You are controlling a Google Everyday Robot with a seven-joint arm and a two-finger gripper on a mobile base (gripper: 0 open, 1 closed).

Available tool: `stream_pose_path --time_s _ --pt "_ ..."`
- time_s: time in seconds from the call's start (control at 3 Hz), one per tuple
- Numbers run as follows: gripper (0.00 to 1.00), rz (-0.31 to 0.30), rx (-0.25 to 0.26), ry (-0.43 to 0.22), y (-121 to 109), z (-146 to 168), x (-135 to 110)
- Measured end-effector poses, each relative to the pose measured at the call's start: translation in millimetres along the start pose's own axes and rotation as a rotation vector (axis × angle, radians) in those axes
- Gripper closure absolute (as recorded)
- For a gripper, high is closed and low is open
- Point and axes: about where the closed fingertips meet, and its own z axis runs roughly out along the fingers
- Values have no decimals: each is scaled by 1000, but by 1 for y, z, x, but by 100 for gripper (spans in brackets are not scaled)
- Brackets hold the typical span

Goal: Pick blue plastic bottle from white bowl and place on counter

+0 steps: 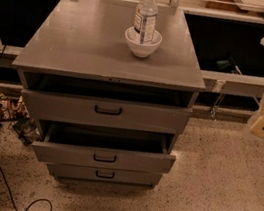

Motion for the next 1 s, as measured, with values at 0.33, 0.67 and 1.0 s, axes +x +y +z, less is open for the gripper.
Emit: stream_pose_path --time_s 0.33,0.67,1.0 --pt "0 0 0 0 0 0 0" --pt "0 38 16 -43 -14 14 -8" --pt "0 195 25 -264 -68 81 -37"
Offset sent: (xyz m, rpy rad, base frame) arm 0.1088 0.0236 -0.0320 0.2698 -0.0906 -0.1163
